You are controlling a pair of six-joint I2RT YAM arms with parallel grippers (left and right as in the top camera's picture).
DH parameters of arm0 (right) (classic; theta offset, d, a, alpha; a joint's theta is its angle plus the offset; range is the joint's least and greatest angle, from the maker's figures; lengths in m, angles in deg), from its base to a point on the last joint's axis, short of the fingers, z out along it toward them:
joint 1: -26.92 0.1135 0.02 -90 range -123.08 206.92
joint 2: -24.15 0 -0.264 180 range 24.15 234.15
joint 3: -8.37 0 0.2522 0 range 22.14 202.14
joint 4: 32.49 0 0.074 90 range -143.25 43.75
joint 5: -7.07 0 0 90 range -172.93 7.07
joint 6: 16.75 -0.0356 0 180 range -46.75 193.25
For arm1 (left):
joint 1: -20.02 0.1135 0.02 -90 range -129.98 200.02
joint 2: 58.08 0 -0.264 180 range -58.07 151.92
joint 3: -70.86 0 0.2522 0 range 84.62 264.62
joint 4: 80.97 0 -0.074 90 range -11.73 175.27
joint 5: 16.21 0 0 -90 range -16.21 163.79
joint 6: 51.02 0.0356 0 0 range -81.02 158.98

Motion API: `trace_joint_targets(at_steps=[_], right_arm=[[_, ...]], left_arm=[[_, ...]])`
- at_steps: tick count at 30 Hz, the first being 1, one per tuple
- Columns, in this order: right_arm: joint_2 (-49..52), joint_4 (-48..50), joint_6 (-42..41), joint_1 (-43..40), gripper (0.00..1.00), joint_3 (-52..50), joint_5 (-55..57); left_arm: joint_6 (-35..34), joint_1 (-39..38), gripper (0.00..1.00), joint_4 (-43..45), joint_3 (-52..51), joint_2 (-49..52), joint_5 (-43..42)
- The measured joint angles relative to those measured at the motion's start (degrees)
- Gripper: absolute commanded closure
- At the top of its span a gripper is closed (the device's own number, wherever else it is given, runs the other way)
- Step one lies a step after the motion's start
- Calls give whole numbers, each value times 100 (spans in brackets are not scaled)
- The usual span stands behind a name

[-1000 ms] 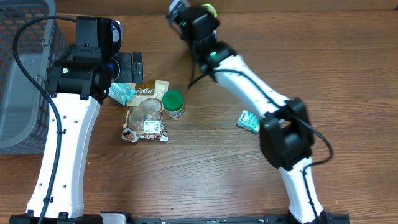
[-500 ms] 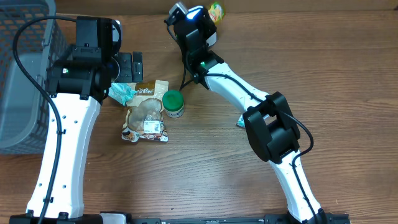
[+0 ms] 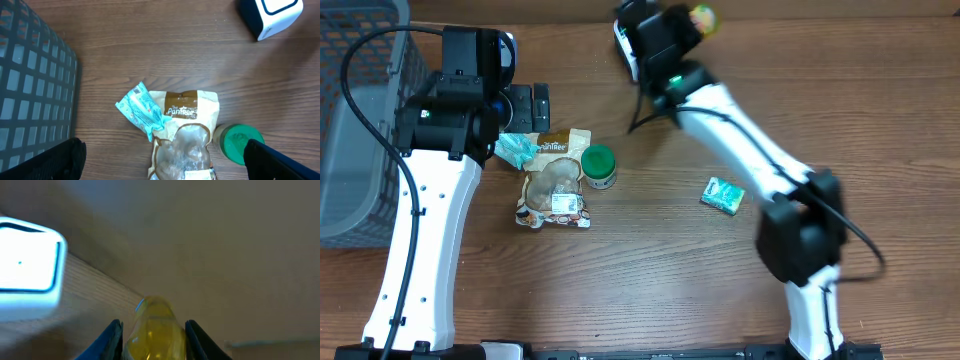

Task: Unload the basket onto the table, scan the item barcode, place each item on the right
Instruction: 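Carry the yellow bottle up to the white scanner with the right gripper, then move the bottle to the table's right edge and release it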

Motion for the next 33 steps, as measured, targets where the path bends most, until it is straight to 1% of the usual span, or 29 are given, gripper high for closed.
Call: trace_joint_targets(at_steps=[4, 7, 10, 14, 18, 23, 25, 28, 33], right_arm=[[-813, -1445, -1073, -566, 96, 22, -634], [-1172, -2376, -1694, -1104, 95, 42, -1292], [-1268, -3191, -2210, -1775, 95, 59, -2103], [-1154, -4017, -2605, -2581, 95, 42, -3193], [-1062, -4236, -2940, -3300, 94, -162, -3821], [-1060, -4269, -3130, -3958, 93, -643, -4079], [-1060, -4286, -3158, -4146, 91, -796, -4138], [-1051, -4363, -3185, -4304, 91, -868, -4253], [-1051, -4369, -3195, -4306, 90, -872, -4382]], left_arm=[[-2, 0, 0, -2, 0, 0, 15], [-2, 0, 0, 0, 0, 0, 15], [0, 0, 1, 0, 0, 0, 15], [-2, 0, 1, 0, 0, 0, 15], [0, 0, 0, 0, 0, 0, 15], [0, 0, 1, 0, 0, 0, 15], [-2, 0, 0, 0, 0, 0, 15], [-2, 0, 0, 0, 0, 0, 15], [0, 0, 1, 0, 0, 0, 15]])
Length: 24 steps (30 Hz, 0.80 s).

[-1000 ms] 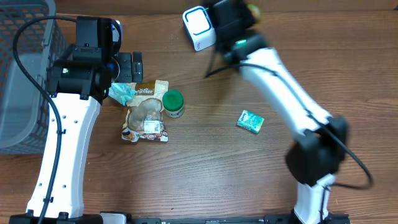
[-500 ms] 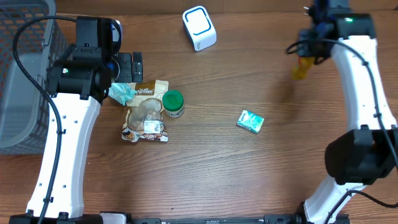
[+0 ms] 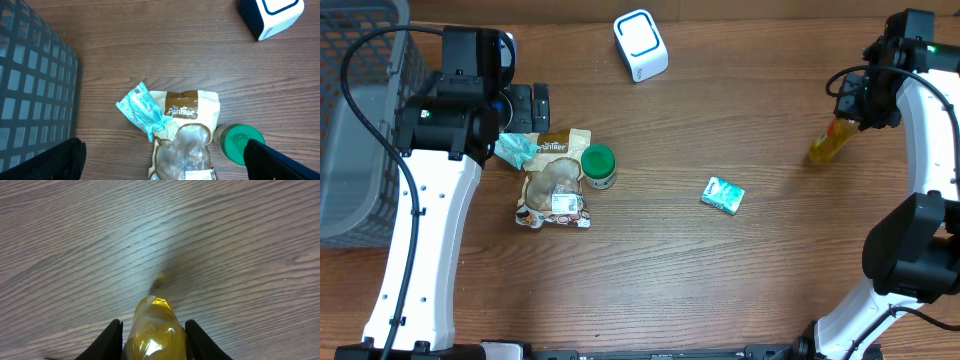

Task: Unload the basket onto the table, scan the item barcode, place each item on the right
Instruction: 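Move the bottle to the table's right edge and release it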

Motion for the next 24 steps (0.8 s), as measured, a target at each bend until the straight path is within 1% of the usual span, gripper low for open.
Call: trace_joint_targets(at_steps=[4, 8, 11, 12, 13, 14, 16, 17, 19, 24], right_arm=[[0, 74, 2, 9, 86, -127, -72], [0, 518, 0, 9, 83, -544, -79], [0, 811, 0, 9, 73, -754, -90], [0, 835, 0, 9, 66, -780, -87], [0, 839, -4, 9, 56, -787, -90], [0, 846, -22, 9, 49, -787, -90], [0, 852, -50, 9, 41, -787, -94], [0, 841, -46, 9, 34, -787, -90], [0, 809, -57, 11, 27, -787, -92], [0, 798, -61, 9, 26, -787, -94]], left_arm=[[0, 0, 0, 0, 0, 0, 0], [-2, 0, 0, 0, 0, 0, 0], [-2, 0, 1, 0, 0, 0, 0], [-2, 0, 1, 0, 0, 0, 0], [-2, 0, 1, 0, 0, 0, 0], [-2, 0, 0, 0, 0, 0, 0], [0, 0, 0, 0, 0, 0, 0], [-2, 0, 0, 0, 0, 0, 0], [-2, 0, 1, 0, 0, 0, 0], [-2, 0, 1, 0, 0, 0, 0]])
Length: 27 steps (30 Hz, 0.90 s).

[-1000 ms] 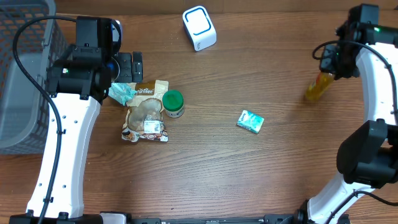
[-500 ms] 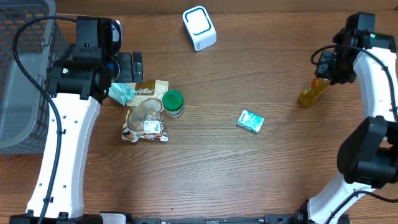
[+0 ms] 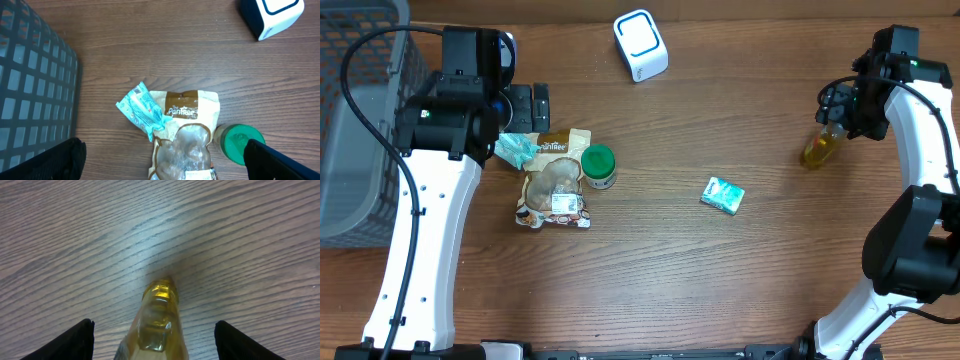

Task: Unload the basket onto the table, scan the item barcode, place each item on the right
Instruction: 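Move the bottle to the table's right edge and release it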

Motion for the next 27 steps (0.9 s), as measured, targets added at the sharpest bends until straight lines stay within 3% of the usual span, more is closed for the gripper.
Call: trace_joint_targets(at_steps=[5, 11, 15, 18, 22, 27], right_arm=[[-4, -334, -118, 4, 27, 179, -15], [-470, -807, -280, 249, 39, 826, -647], [-1040, -1349, -348, 750, 62, 1001, -999], [-1180, -1869, -546, 1150, 73, 988, -1134], [-1156, -2140, -704, 1545, 84, 463, -1226], [-1115, -1862, -872, 1779, 85, -723, -1241]], left_arm=[[0, 0, 0, 0, 0, 0, 0], [2, 0, 1, 0, 0, 0, 0], [2, 0, 0, 0, 0, 0, 0], [0, 0, 1, 0, 0, 0, 0], [0, 0, 1, 0, 0, 0, 0], [0, 0, 1, 0, 0, 0, 0]])
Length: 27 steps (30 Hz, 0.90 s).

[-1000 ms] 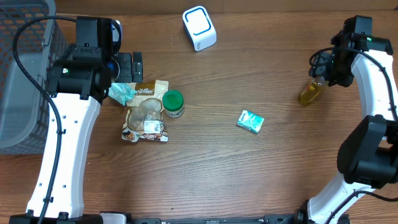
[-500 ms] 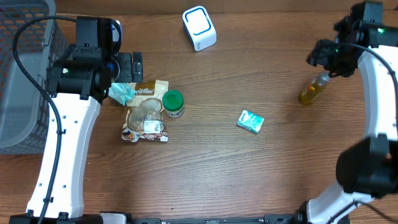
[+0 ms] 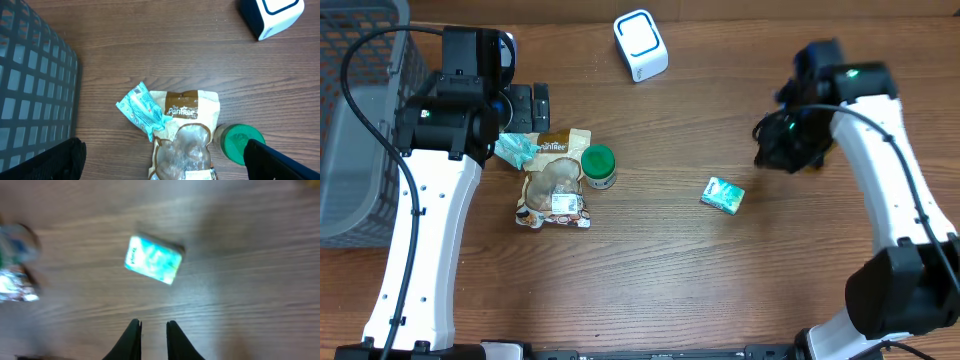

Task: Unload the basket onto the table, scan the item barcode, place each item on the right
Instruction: 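Move the bottle to the table's right edge and release it, then reach the right gripper down to the green-white Kleenex pack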

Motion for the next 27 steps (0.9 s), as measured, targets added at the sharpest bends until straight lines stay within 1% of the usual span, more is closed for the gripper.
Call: trace_joint_targets(at_steps=[6, 9, 15, 20, 27], right_arm=[[28, 1038, -332, 17, 86, -1272, 63], [35, 1611, -577, 17, 83, -1821, 114], [39, 2232, -994, 17, 83, -2426, 133], [44, 2732, -1158, 44, 81, -2850, 105], [44, 3086, -1252, 385, 78, -3086, -299]], left_arm=[[2, 0, 0, 0, 0, 0, 0], [2, 0, 1, -2, 0, 0, 0], [2, 0, 0, 0, 0, 0, 0], [2, 0, 0, -2, 0, 0, 2], [0, 0, 0, 0, 0, 0, 0]])
